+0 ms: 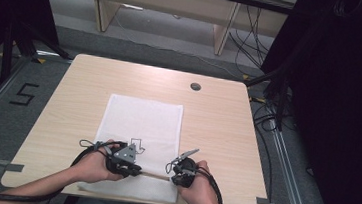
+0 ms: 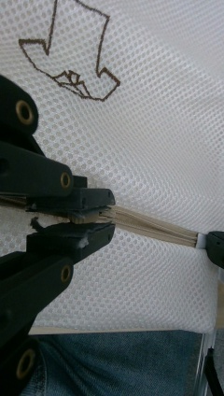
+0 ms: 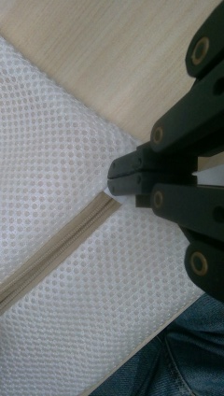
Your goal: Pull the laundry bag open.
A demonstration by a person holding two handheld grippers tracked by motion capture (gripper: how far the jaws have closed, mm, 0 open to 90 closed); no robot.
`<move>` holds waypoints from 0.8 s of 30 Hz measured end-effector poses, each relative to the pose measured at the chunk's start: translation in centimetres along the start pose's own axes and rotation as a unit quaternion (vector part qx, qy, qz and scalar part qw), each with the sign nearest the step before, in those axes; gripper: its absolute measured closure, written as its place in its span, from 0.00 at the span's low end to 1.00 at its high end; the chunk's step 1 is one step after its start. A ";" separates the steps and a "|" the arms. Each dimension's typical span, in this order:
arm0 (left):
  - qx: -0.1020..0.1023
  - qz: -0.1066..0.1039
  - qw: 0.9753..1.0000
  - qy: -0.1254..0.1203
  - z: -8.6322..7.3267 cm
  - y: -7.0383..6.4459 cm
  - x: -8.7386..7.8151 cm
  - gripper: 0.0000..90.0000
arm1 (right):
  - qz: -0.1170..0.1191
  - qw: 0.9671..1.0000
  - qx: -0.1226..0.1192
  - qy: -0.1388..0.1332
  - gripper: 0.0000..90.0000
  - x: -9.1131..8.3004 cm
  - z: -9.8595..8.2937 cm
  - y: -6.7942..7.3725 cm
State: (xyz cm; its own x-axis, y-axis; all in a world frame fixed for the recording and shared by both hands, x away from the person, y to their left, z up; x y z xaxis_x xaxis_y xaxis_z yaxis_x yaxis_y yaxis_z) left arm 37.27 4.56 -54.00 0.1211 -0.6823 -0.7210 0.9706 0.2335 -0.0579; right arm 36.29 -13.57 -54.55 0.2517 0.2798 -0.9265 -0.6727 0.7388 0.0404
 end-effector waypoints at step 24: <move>-0.015 0.007 1.000 0.003 -1.4 0.7 -1.1 0.91 | -0.005 1.000 0.007 0.012 1.00 -0.2 -0.2 0.1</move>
State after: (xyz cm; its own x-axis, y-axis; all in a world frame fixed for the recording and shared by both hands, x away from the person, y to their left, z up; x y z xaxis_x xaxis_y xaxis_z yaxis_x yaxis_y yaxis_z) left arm 37.48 6.45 -54.17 0.1325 -0.6750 -0.7258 0.9622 0.2635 -0.0695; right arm 36.08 -13.66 -54.46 0.2417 0.2574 -0.9356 -0.6602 0.7502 0.0358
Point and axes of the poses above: each handheld gripper's, and its own axes: x roughly forward along the jaws, z roughly out of its top, y roughly to its left, the point moved 7 cm from there along x, roughly forward along the jaws, and after that the axes turned 2 degrees about -z, right-handed, at the moved point
